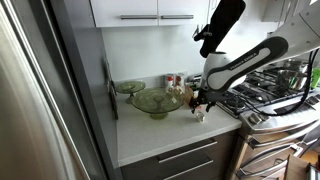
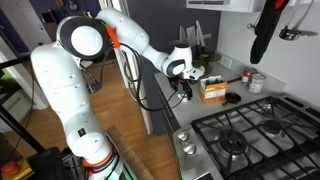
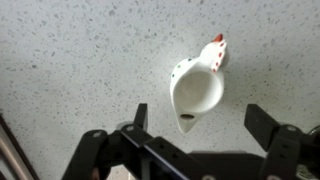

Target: Put the egg holder on the counter then put a bulb of garlic on it

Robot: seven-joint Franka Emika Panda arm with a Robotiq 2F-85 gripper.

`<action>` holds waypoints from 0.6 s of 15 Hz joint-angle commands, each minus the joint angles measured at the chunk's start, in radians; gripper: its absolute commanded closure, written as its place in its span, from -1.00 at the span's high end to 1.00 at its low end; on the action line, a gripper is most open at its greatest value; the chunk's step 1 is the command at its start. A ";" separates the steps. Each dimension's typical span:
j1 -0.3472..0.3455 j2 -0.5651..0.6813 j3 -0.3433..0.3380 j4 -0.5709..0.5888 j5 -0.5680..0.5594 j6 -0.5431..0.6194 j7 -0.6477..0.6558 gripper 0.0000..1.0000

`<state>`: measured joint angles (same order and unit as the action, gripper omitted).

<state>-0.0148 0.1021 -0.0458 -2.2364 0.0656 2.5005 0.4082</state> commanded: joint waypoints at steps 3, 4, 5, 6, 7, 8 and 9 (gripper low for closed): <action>0.000 -0.153 0.000 0.006 -0.121 -0.166 0.018 1.00; -0.002 -0.171 0.006 0.018 -0.137 -0.196 0.015 1.00; -0.002 -0.187 0.014 0.035 -0.139 -0.223 -0.001 1.00; -0.002 -0.199 0.019 0.051 -0.140 -0.245 -0.011 1.00; 0.000 -0.204 0.027 0.078 -0.135 -0.260 -0.026 1.00; 0.001 -0.207 0.034 0.099 -0.130 -0.268 -0.038 1.00; 0.007 -0.192 0.039 0.139 -0.105 -0.271 -0.089 1.00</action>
<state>-0.0147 -0.0934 -0.0224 -2.1626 -0.0563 2.2708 0.3917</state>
